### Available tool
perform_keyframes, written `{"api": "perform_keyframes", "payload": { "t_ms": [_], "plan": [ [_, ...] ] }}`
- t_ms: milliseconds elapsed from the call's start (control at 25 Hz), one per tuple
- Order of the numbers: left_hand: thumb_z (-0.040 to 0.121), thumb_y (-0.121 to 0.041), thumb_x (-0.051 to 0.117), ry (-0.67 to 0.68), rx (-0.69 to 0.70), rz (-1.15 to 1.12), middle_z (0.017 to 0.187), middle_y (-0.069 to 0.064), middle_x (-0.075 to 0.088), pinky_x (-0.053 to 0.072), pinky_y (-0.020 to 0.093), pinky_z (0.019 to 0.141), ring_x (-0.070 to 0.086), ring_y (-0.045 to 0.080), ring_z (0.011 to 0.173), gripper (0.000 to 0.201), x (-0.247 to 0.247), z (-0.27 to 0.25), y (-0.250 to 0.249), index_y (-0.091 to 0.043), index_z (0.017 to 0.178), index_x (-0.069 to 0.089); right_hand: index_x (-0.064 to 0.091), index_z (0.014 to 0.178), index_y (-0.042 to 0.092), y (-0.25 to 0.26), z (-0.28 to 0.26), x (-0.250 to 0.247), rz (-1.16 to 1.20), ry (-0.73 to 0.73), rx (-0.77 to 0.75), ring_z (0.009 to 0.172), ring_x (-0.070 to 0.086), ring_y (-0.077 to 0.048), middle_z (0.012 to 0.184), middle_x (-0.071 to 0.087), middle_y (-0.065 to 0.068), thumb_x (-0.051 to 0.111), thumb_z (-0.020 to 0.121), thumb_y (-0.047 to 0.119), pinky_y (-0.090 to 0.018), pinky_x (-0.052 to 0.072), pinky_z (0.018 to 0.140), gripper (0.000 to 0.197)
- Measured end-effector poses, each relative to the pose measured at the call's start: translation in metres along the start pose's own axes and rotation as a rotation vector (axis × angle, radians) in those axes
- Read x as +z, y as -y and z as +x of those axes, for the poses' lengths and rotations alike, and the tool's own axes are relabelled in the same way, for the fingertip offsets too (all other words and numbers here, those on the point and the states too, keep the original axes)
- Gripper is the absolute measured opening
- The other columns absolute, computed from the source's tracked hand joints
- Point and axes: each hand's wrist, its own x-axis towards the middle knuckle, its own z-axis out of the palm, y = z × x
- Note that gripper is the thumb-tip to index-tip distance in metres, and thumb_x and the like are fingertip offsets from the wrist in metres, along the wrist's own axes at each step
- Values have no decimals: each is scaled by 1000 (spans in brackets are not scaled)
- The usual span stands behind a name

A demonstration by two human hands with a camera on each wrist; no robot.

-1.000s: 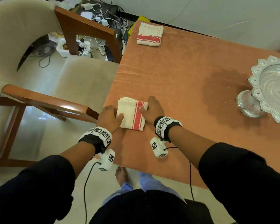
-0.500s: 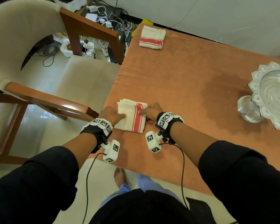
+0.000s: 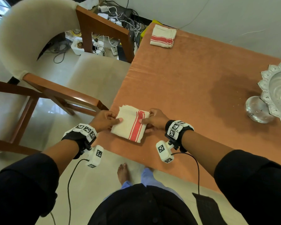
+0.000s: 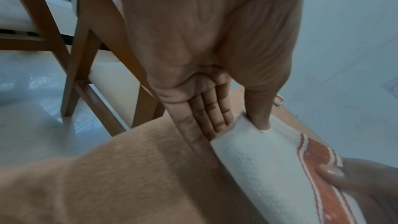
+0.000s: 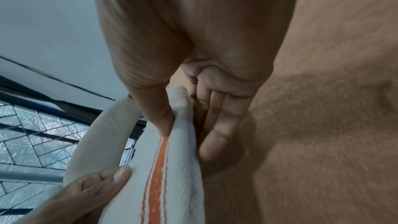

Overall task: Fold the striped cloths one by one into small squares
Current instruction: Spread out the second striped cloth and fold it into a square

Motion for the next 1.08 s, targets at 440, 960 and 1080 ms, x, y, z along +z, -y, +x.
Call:
{"api": "perform_keyframes", "payload": {
  "t_ms": [440, 960, 1080],
  "plan": [
    [87, -31, 82, -73, 27, 141, 89, -7, 80, 56, 21, 68, 76, 8, 84, 17, -21, -23, 38, -17, 97, 80, 61, 103, 13, -31, 5, 50, -42, -135, -89, 82, 76, -31, 104, 75, -14, 78, 89, 21, -47, 64, 61, 23],
    [80, -32, 89, -82, 47, 282, 83, -5, 74, 56, 26, 76, 71, 15, 83, 17, 40, 8, -2, -23, 85, 75, 65, 100, 15, -44, -13, -8, -85, -372, -72, 77, 75, -27, 96, 75, -10, 74, 88, 18, -42, 62, 56, 15],
    [78, -35, 90, -73, 36, 329, 85, -4, 76, 59, 31, 81, 73, 15, 84, 18, 44, 7, -3, -26, 82, 75, 66, 101, 15, -52, -15, -11, -128, -378, -62, 75, 75, -24, 93, 74, -5, 75, 88, 20, -45, 63, 57, 17]
  ]
}}
